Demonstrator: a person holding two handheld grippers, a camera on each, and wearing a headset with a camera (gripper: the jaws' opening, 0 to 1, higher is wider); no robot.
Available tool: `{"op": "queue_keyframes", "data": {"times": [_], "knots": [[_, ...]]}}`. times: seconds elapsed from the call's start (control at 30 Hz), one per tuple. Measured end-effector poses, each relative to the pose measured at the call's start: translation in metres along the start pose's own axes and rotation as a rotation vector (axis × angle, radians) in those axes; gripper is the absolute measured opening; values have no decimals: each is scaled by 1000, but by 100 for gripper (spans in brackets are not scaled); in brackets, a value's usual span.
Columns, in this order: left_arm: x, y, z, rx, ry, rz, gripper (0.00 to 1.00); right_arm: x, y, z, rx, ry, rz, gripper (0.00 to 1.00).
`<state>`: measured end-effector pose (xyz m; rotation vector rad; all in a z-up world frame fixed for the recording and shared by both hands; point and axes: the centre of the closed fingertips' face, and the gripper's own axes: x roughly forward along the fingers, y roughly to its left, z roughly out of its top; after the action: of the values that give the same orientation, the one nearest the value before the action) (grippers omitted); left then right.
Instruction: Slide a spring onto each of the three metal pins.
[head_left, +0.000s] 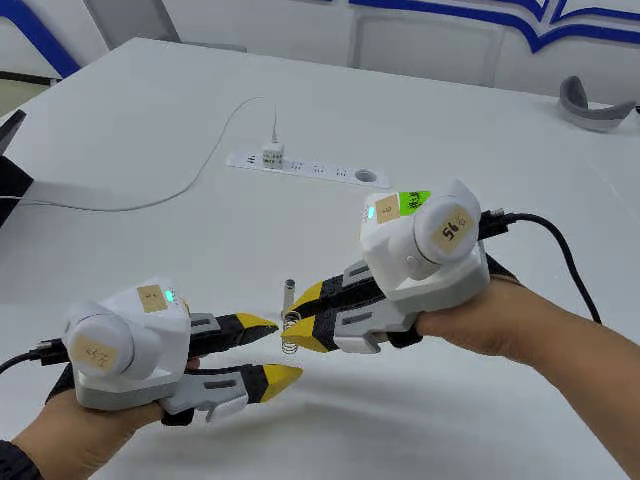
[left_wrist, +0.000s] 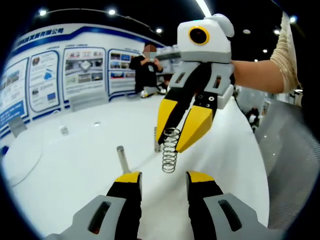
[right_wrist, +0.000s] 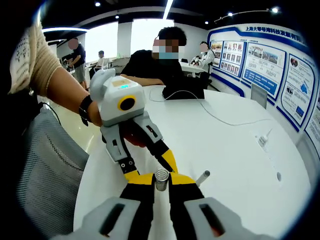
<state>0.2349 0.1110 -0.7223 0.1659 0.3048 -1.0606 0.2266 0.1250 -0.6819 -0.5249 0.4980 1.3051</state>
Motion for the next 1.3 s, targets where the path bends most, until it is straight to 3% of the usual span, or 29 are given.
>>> {"op": "queue_keyframes", "data": {"times": [0.7,1.3], "knots": [[-4,13,-6,-64,11,50,54,-9,-21,6,5,-25,-65,12],[-5,16,-8,-76,15,62,57,-9,-49,13,18,-45,-138,12]]}}
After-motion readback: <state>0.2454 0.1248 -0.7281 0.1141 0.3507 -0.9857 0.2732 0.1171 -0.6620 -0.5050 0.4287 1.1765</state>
